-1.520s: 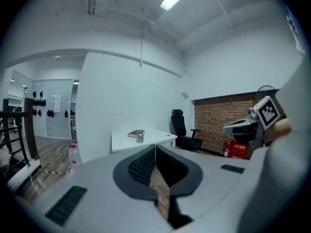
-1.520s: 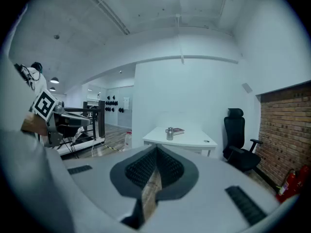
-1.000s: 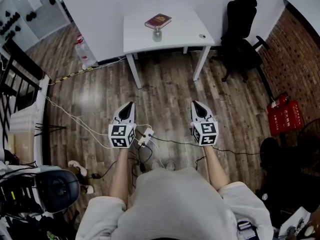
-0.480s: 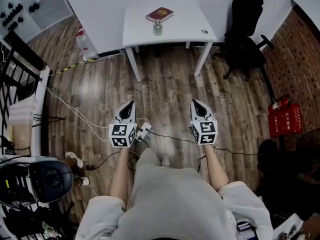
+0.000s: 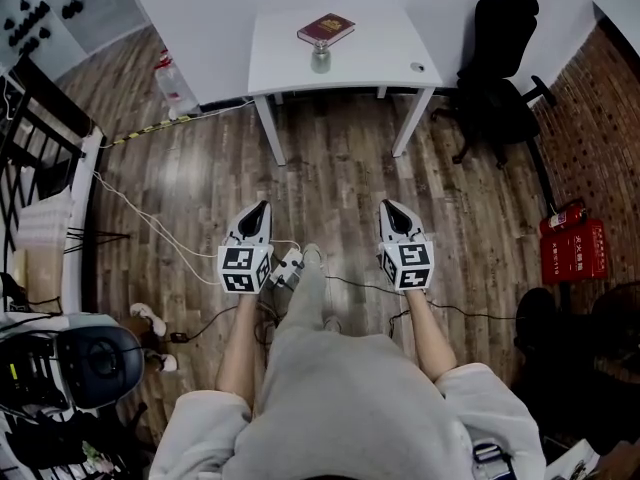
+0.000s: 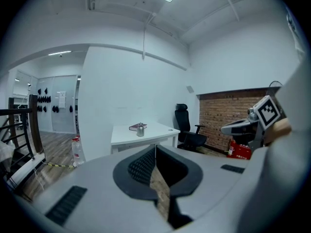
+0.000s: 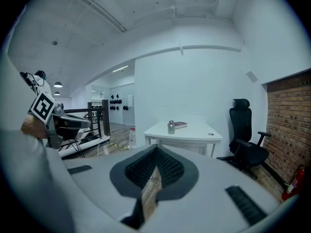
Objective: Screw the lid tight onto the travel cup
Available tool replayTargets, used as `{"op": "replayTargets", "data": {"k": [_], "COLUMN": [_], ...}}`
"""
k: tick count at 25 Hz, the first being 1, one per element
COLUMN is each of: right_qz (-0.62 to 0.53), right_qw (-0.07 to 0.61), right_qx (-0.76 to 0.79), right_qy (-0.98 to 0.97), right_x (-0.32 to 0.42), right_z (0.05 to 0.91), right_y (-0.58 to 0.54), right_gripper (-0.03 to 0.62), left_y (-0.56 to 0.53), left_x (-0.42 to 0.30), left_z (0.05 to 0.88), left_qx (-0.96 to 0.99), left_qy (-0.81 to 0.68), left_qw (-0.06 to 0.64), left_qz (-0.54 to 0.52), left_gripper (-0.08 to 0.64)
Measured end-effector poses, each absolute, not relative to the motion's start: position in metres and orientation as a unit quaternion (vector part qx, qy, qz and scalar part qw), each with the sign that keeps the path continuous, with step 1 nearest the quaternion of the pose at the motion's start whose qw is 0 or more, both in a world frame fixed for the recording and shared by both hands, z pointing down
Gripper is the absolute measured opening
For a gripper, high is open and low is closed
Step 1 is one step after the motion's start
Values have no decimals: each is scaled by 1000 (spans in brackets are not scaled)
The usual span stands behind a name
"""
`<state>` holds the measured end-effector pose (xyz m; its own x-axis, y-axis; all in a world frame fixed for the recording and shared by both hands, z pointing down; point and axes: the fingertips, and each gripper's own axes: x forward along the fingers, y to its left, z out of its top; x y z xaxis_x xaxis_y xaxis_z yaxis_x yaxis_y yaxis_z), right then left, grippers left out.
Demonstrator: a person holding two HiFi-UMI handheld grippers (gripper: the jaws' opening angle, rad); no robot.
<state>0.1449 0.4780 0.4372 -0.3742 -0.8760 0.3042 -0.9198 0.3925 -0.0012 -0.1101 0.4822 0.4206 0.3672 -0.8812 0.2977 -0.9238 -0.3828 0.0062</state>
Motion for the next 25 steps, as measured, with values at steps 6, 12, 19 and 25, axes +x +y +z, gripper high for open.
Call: {"op": "replayTargets", "data": {"k": [6, 12, 19, 25], "right_qz": [78, 77, 79, 79], "right_qw": [134, 144, 153, 157], "right_qx": [543, 547, 549, 555], "right_qy": [-826, -821, -818, -813], "right_x": [138, 129, 102, 88], "right_z": [438, 442, 433, 429], "right_y": [428, 364, 277, 219], "right_gripper": [0, 0, 0, 0], "left_y": [427, 358, 268, 204], "left_x": [-112, -117, -139, -153], "left_z": [429, 437, 428, 425], "left_qx": [827, 834, 840, 843], "left_qy": [-541, -530, -522, -516], "left_qw": [89, 96, 100, 102], "left_qz": [120, 117, 113, 110], "left_gripper": [11, 11, 11, 11]}}
